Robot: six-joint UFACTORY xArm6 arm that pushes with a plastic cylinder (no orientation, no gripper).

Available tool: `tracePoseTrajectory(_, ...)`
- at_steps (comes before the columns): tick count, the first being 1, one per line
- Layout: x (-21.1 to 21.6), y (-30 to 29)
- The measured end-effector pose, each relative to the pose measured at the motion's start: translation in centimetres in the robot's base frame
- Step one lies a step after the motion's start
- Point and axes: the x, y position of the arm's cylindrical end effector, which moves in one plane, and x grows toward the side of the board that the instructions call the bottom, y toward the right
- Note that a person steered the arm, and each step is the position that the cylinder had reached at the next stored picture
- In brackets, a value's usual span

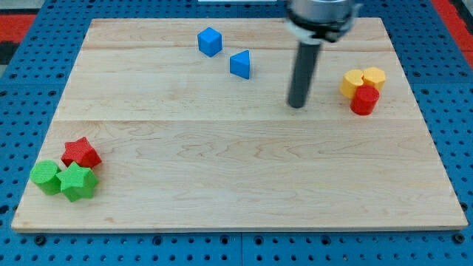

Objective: Push the blue triangle towards the group of blocks

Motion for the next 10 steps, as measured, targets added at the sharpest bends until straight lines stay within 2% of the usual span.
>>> tracePoseTrajectory(1, -2.9, -8.0)
tracePoseTrajectory(2, -7.1, -12.2)
tracePoseTrajectory(3, -10.3, -9.8)
tracePoseTrajectory(4, -10.3, -6.2)
tracePoseTrajectory(5, -9.7, -5.6)
tracePoseTrajectory(8, -2.2, 1.8)
tracePoseTrajectory(10, 2.4, 1.8)
